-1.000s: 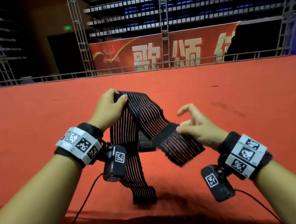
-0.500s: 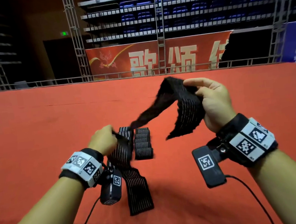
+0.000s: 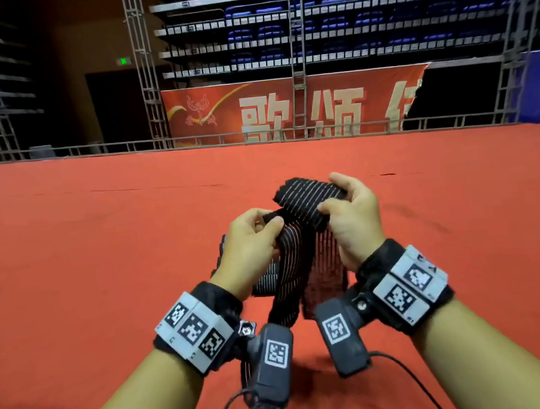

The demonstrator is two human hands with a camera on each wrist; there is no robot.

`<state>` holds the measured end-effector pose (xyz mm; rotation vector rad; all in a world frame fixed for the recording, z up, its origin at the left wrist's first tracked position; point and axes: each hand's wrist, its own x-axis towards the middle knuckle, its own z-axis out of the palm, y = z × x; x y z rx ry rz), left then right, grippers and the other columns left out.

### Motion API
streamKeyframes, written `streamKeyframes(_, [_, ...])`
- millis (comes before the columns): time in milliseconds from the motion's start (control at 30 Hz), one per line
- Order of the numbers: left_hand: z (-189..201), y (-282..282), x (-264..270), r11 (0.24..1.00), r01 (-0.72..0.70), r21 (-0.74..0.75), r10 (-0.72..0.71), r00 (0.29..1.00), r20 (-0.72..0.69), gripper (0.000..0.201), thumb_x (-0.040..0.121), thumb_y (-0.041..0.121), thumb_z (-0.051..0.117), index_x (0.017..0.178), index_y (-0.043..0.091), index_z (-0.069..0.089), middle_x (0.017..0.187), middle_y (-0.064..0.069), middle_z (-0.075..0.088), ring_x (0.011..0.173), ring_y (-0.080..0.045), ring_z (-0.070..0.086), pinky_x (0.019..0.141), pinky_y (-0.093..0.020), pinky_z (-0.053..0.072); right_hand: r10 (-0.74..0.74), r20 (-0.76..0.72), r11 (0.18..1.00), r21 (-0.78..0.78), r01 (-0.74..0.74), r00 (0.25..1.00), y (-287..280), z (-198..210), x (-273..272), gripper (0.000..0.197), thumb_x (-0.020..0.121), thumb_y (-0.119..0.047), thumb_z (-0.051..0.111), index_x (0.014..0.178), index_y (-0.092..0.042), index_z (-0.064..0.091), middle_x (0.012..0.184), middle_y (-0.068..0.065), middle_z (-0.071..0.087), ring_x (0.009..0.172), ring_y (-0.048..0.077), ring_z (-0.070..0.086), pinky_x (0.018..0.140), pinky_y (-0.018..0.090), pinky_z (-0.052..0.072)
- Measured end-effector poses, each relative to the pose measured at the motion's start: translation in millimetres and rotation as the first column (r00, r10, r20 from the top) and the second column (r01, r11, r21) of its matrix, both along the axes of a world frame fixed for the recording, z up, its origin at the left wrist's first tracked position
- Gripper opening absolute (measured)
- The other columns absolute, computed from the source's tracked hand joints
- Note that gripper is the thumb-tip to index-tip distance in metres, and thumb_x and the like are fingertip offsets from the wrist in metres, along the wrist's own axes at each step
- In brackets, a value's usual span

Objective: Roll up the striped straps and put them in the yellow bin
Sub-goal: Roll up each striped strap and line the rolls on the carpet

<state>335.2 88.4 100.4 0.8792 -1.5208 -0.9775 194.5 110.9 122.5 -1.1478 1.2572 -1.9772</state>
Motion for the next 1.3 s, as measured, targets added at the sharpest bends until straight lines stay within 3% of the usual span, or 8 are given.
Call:
streamKeyframes(167, [-1.5, -1.3, 3.4, 0.99, -0.056, -0.13, 0.056, 0.998, -0.002, 0.04, 0.084, 0.039, 0.06, 0.086, -0.001, 0.058, 0.076, -0.011, 0.058, 0.071, -0.019, 0.054, 0.067, -0.046, 0.048, 0.046, -0.27, 0.995, 0.095, -0.021, 0.962, 4.3, -27.2, -0.1, 0.025, 0.079, -0.006, 0.066, 0.094, -0.024, 0.057, 0.082, 0.002, 0.062, 0.066, 0.016, 0.058, 0.057, 0.032, 0.047])
streamKeyframes(400, [-9.0, -4.9, 11.9, 0.947, 0.019, -0.321, 0.074, 0.958, 0.278, 0.017, 0.096, 0.023, 0.058, 0.08, 0.02, 0.062, 0.073, 0.004, 0.064, 0.067, -0.007, 0.057, 0.067, -0.035, 0.048, 0.11, -0.872, 0.945, 0.24, 0.222, 0.477, 13.0, -19.0, -14.9, 0.068, 0.069, -0.048, 0.071, 0.132, -0.041, 0.045, 0.118, 0.001, 0.033, 0.113, 0.022, 0.028, 0.099, 0.037, 0.03])
streamKeyframes(500, [-6.2, -4.6, 12.7, 0.946, 0.026, -0.325, 0.071, 0.957, 0.283, 0.017, 0.096, 0.023, 0.058, 0.08, 0.02, 0.062, 0.071, 0.008, 0.062, 0.065, -0.008, 0.057, 0.065, -0.033, 0.048, 0.091, -0.923, 0.968, 0.17, 0.186, 0.373, 11.3, -9.4, -13.4, 0.034, 0.071, -0.051, 0.07, 0.096, -0.031, 0.058, 0.099, -0.007, 0.054, 0.101, 0.021, 0.049, 0.09, 0.039, 0.038])
streamKeyframes(633, [-8.4, -7.7, 14.0, 0.941, -0.022, -0.337, 0.114, 0.96, 0.257, 0.021, 0.096, 0.024, 0.058, 0.076, 0.018, 0.057, 0.068, 0.005, 0.056, 0.062, -0.011, 0.049, 0.061, -0.035, 0.044, 0.037, -0.883, 0.982, 0.12, 0.149, 0.468, 9.9, -10.4, -15.9, 0.045, 0.068, -0.048, 0.072, 0.087, -0.025, 0.038, 0.072, -0.006, 0.059, 0.072, 0.026, 0.059, 0.064, 0.041, 0.046])
streamKeyframes(767, [-12.1, -9.5, 14.1, 0.94, -0.099, -0.325, 0.172, 0.964, 0.204, 0.027, 0.096, 0.025, 0.057, 0.074, 0.013, 0.05, 0.065, 0.006, 0.045, 0.06, -0.011, 0.04, 0.059, -0.033, 0.037, -0.124, -0.914, 0.954, -0.002, 0.301, 0.387, 14.1, -12.4, -12.2, 0.04, 0.075, -0.047, 0.068, 0.085, -0.02, 0.04, 0.069, -0.006, 0.055, 0.067, 0.024, 0.053, 0.058, 0.038, 0.041])
streamKeyframes(933, [-8.6, -0.7, 11.9, 0.918, -0.06, -0.391, 0.167, 0.955, 0.247, 0.023, 0.095, 0.025, 0.059, 0.075, 0.015, 0.055, 0.066, -0.005, 0.055, 0.061, -0.011, 0.045, 0.061, -0.041, 0.043, 0.335, -0.724, 0.941, 0.289, -0.175, 0.603, 10.7, -7.7, -12.8, 0.044, 0.073, -0.053, 0.066, 0.068, -0.009, 0.06, 0.058, -0.007, 0.052, 0.057, 0.01, 0.048, 0.058, 0.033, 0.039])
streamKeyframes(1033, [-5.0, 5.4, 10.0, 0.903, -0.013, -0.43, 0.143, 0.952, 0.272, 0.025, 0.095, 0.026, 0.06, 0.075, 0.012, 0.053, 0.067, -0.011, 0.052, 0.062, -0.014, 0.043, 0.061, -0.042, 0.041, 0.276, -0.683, 0.954, 0.28, -0.106, 0.676, 11.2, -2.5, -13.7, 0.063, 0.073, -0.074, 0.056, 0.058, -0.013, 0.052, 0.046, -0.012, 0.045, 0.046, 0.007, 0.043, 0.051, 0.026, 0.032])
streamKeyframes(1300, [0.9, 11.5, 11.9, 0.92, 0.007, -0.391, 0.115, 0.95, 0.289, 0.026, 0.09, 0.034, 0.057, 0.078, 0.012, 0.057, 0.072, -0.012, 0.059, 0.067, -0.026, 0.053, 0.064, -0.045, 0.046, 0.196, -0.628, 0.977, 0.194, -0.093, 0.753, 13.9, -0.1, -26.1, 0.038, 0.083, -0.022, 0.066, 0.05, -0.014, 0.049, 0.05, -0.007, 0.041, 0.053, 0.01, 0.041, 0.056, 0.031, 0.033])
